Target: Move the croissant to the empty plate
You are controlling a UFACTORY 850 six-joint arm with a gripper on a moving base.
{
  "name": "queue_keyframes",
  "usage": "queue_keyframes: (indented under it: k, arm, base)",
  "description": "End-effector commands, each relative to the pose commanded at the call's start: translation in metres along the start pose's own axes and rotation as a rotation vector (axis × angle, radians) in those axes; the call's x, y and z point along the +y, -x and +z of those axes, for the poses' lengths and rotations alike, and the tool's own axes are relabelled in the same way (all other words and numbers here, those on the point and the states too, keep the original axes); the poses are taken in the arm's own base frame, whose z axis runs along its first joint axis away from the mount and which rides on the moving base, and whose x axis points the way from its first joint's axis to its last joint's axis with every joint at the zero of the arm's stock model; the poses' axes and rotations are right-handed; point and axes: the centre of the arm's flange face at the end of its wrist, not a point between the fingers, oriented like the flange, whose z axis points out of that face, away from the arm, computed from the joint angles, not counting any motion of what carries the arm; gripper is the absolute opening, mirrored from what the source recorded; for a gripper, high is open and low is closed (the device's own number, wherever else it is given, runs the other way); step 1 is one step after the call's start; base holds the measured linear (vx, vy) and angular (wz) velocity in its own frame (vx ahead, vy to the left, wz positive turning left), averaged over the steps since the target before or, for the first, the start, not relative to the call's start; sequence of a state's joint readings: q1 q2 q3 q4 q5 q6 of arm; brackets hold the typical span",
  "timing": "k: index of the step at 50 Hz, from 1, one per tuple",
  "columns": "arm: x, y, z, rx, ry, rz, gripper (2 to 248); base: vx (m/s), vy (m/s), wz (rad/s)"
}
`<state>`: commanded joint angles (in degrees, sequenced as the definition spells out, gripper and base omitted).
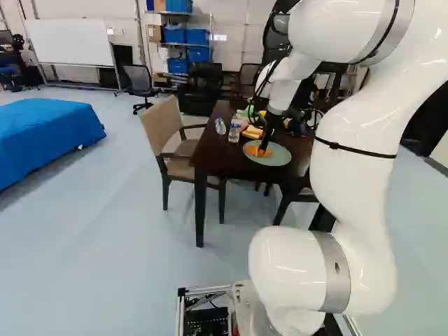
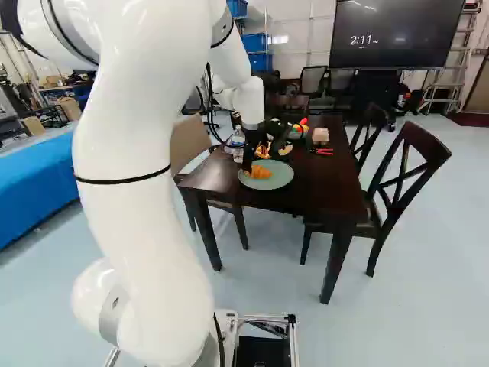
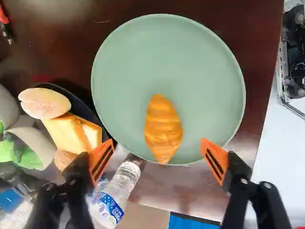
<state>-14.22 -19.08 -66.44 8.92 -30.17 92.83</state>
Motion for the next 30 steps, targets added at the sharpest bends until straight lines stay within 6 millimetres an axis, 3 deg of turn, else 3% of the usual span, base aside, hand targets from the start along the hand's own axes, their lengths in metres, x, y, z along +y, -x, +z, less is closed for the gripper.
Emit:
queue_keyframes:
  k: [30]
  arm:
    - [0.002, 0.003, -0.036, -0.01, -0.056, -0.004, 247]
  base:
    - [0.0, 0.0, 0.0]
